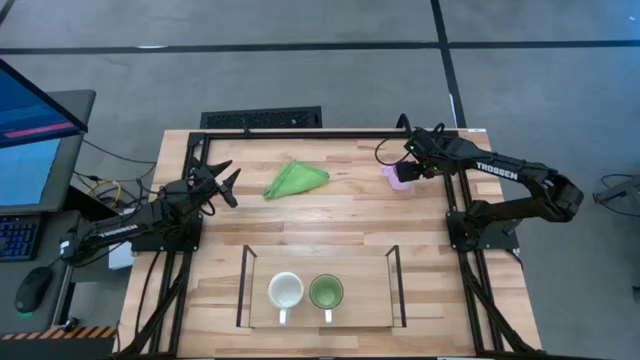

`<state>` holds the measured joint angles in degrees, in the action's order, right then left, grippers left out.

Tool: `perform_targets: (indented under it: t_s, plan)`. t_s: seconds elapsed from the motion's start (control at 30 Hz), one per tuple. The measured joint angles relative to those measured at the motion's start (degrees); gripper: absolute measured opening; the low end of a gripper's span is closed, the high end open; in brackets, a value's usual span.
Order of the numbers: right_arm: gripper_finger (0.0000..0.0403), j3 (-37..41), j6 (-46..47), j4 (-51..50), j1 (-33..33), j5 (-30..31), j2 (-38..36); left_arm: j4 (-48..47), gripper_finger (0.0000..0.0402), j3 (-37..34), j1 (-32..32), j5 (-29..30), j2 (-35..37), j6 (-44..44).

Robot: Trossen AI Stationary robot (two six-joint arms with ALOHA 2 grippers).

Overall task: Stack small to large cups/mugs on shelf
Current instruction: Put the pink mug on the shelf

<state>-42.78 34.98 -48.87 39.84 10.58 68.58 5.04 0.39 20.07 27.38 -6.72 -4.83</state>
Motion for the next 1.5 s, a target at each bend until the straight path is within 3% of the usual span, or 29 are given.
perform_targets:
  t_s: [0.87,1.13,1.3,1.5]
  plan:
    - [0.0199,0.0,2.3,2.2,-1.2,1.1,0.0,0.0,0.0167,0.0,0.0,0.0,0.0,0.0]
    - [0.0158,0.0,5.5,0.0,-1.2,-1.0,2.9,0.0,0.0167,0.0,0.0,0.0,0.0,0.0]
    - [0.0129,0.0,2.0,1.9,-1.2,-1.0,8.0,0.0,0.0167,0.0,0.0,0.0,0.0,0.1]
    - [0.0060,0.0,-2.4,4.8,-1.2,-0.1,10.6,0.0,0.0167,0.0,0.0,0.0,0.0,0.1]
